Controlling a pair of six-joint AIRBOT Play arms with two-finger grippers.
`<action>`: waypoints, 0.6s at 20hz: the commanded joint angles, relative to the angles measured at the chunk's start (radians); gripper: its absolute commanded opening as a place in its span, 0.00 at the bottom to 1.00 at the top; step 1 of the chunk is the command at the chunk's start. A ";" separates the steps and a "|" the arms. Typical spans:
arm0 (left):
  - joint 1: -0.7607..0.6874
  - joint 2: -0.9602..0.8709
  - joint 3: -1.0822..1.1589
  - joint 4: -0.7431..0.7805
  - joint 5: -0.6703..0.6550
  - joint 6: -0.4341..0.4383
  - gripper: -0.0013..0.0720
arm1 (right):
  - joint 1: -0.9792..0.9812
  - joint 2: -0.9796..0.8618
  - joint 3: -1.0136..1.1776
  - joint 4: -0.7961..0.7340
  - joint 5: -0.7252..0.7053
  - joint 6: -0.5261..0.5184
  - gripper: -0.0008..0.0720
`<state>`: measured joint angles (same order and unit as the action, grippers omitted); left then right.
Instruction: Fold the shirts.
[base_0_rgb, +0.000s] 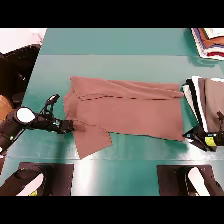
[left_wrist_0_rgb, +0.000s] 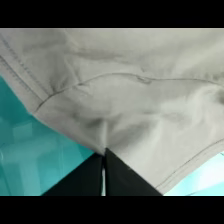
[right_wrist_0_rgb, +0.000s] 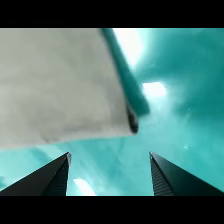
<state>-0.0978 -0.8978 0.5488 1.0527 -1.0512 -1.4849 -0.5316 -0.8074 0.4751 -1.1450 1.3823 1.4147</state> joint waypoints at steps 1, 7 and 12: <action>0.000 0.004 0.002 0.004 -0.006 0.001 0.05 | -0.008 -0.069 -0.013 0.027 -0.056 0.034 0.76; 0.000 0.004 0.002 0.023 -0.005 0.001 0.05 | 0.149 -0.239 0.057 0.027 -0.136 0.074 0.66; 0.000 0.011 0.016 0.117 -0.069 0.000 0.05 | 0.266 -0.296 0.108 0.017 -0.141 0.076 0.13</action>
<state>-0.0978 -0.8917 0.5541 1.1103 -1.0710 -1.4841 -0.3294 -1.0721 0.5552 -1.1290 1.2522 1.4826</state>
